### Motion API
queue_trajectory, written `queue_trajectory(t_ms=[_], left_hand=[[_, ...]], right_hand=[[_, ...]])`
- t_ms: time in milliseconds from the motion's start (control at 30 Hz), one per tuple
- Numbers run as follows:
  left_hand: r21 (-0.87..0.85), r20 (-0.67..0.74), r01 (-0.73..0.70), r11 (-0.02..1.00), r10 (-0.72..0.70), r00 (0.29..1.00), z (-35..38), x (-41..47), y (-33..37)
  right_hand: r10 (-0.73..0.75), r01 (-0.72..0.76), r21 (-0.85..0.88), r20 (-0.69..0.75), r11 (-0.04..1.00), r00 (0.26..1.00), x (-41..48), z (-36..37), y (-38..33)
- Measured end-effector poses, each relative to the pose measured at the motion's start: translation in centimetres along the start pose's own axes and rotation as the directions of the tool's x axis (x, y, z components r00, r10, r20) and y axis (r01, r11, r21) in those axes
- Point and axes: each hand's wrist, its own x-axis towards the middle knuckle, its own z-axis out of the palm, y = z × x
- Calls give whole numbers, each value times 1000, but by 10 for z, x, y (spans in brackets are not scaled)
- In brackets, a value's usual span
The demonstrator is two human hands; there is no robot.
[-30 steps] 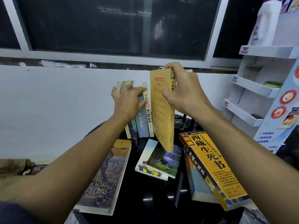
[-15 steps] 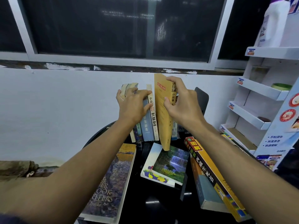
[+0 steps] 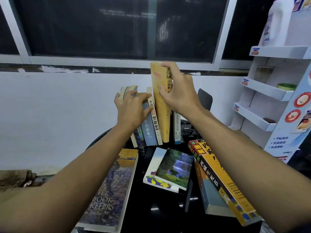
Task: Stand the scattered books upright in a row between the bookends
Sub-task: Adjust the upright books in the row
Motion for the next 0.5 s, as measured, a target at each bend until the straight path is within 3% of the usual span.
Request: queue_trajectory(t_ms=[500], left_hand=[[-8, -4, -9, 1000, 9, 1000, 0, -1, 1]], right_hand=[[30, -31, -43, -12, 999, 999, -38, 54, 47]])
